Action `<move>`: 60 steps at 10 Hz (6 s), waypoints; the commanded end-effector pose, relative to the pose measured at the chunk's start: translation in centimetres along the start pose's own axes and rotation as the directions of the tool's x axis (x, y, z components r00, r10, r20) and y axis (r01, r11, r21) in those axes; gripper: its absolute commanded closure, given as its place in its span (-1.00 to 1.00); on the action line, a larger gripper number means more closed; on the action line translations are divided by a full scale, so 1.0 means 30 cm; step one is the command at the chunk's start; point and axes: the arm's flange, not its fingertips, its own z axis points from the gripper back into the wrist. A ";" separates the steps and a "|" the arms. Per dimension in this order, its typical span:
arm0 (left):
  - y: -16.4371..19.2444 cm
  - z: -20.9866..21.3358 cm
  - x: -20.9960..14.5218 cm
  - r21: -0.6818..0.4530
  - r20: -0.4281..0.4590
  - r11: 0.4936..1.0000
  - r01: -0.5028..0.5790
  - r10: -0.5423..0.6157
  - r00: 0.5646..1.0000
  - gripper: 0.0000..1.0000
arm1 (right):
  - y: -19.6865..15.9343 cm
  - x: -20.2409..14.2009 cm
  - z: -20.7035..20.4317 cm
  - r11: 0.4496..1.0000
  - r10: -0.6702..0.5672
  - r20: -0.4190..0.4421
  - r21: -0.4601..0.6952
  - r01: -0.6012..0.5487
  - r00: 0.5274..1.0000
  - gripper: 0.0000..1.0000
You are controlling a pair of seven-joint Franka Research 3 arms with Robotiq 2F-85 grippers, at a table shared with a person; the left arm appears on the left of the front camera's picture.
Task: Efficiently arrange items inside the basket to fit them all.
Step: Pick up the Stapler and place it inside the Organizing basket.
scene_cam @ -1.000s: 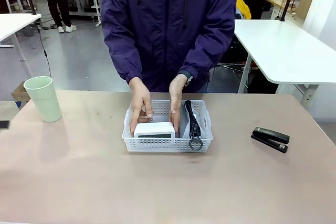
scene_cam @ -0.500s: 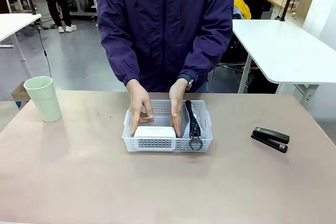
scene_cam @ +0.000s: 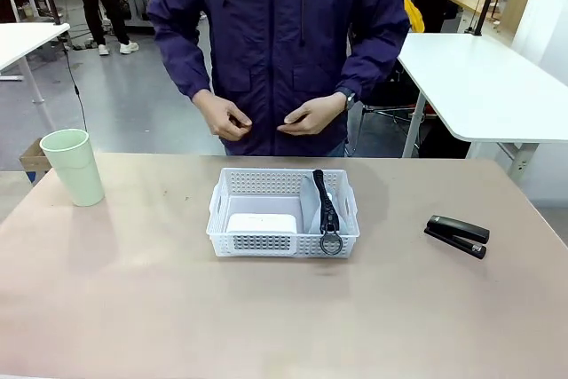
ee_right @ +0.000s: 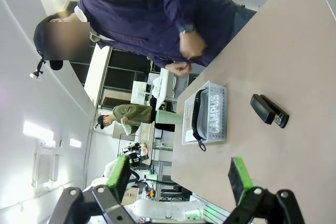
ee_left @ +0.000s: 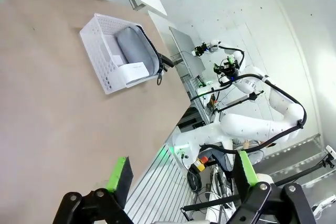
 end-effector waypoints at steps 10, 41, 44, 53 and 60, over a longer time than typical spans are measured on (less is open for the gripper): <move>-0.013 -0.008 -0.007 -0.018 0.015 1.000 0.000 0.000 1.000 -1.00 | 0.131 0.010 -0.605 0.785 0.206 -0.387 -0.483 -0.388 0.899 -1.00; -0.013 -0.008 -0.007 -0.018 0.015 1.000 0.000 0.000 1.000 -1.00 | -0.199 -0.023 -1.227 0.218 0.261 -0.921 -0.236 -0.947 0.289 -1.00; -0.013 -0.008 -0.007 -0.018 0.015 1.000 0.000 0.000 1.000 -1.00 | -0.238 -0.015 -1.232 0.221 0.259 -0.932 -0.199 -0.955 0.254 -1.00; -0.013 -0.008 -0.007 -0.018 0.015 1.000 0.000 0.000 1.000 -1.00 | -0.238 -0.029 -1.242 0.187 0.239 -0.942 -0.195 -0.963 0.237 0.87; -0.013 -0.008 -0.007 -0.018 0.015 1.000 0.000 0.000 1.000 -1.00 | 0.078 -0.146 -1.112 0.187 0.431 -0.882 -0.118 -0.975 0.189 1.00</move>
